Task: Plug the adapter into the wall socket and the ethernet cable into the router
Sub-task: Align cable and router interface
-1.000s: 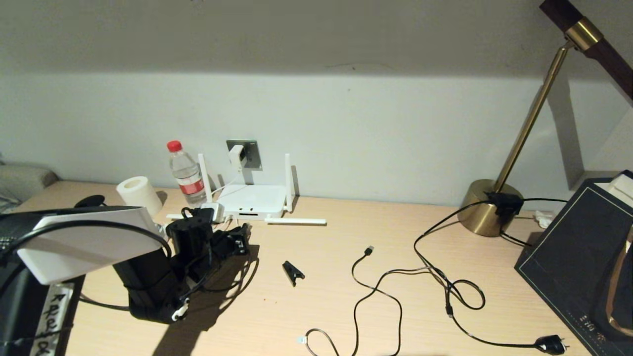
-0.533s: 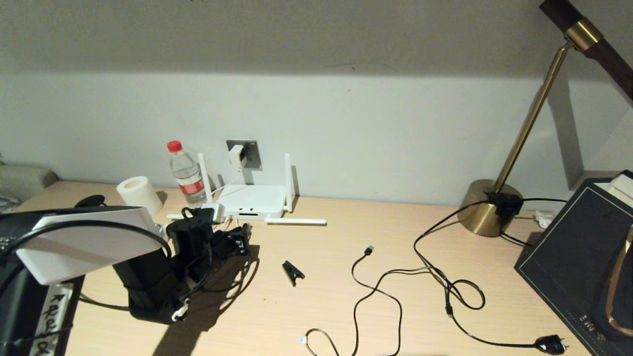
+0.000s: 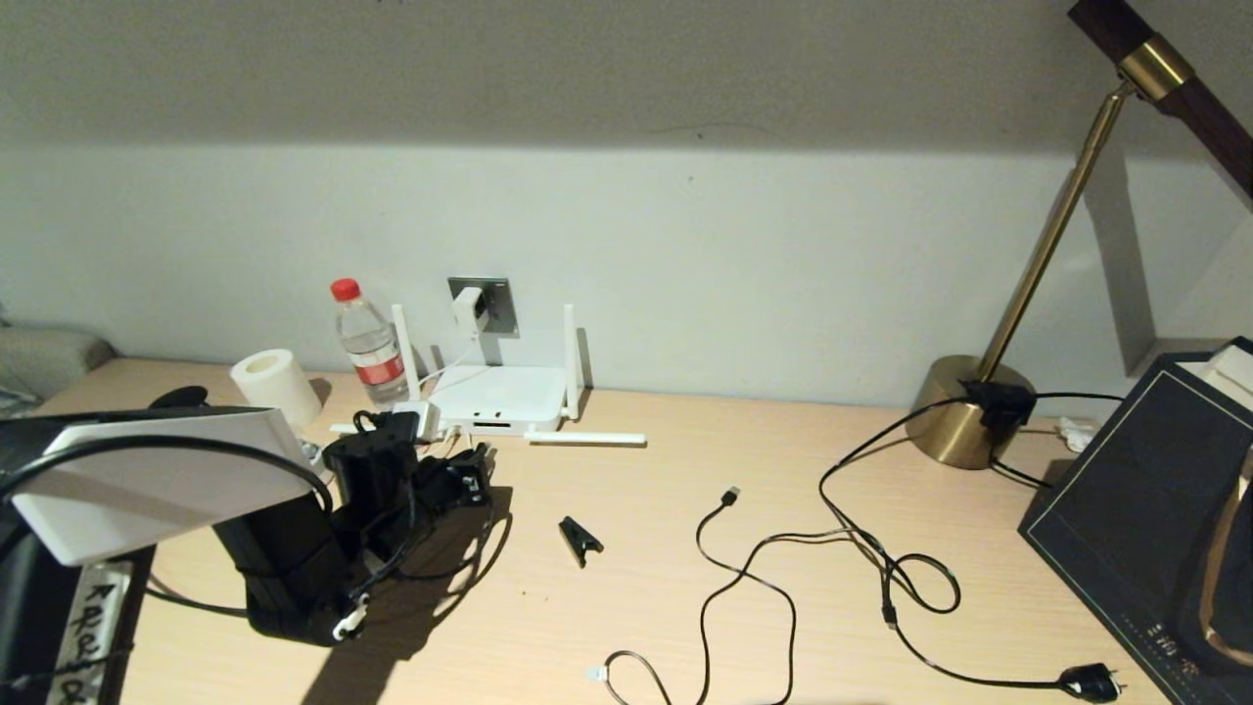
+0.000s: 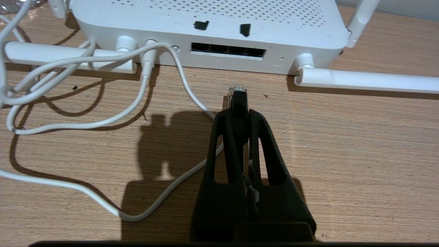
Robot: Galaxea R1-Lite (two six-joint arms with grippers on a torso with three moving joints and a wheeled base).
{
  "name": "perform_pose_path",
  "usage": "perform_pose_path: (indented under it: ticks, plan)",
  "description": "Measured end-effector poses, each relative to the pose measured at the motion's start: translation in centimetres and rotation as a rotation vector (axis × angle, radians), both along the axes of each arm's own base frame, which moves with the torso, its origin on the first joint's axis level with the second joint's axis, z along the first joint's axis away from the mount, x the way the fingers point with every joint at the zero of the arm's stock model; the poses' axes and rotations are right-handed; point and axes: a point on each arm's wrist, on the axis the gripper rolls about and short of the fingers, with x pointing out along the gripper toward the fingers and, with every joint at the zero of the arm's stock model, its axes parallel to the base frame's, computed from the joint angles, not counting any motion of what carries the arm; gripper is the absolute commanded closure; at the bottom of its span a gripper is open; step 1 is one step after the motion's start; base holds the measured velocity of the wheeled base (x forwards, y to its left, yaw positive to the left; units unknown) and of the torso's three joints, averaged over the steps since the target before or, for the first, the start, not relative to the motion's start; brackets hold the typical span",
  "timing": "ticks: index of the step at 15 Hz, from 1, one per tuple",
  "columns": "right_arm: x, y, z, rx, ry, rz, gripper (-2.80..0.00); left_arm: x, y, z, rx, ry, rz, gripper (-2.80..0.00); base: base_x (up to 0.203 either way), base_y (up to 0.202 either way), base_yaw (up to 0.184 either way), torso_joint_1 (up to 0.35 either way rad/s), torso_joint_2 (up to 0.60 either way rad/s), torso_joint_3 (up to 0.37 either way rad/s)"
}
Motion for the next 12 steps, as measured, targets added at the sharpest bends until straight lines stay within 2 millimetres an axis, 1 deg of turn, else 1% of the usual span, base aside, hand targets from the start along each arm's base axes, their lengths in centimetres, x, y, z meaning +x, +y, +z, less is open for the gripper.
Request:
perform_pose_path:
  ticks: [8, 12]
  plan:
    - [0.0, 0.0, 0.0, 0.0, 0.0, 0.0, 0.0, -0.1, 1.1, 0.5, -0.005, -0.005, 0.006, 0.0, 0.0, 0.0, 0.0, 0.0, 0.0, 0.0]
    - [0.0, 0.0, 0.0, 0.0, 0.0, 0.0, 0.0, 0.0, 1.2, 0.5, -0.004, -0.006, 0.009, 0.0, 0.0, 0.0, 0.0, 0.0, 0.0, 0.0]
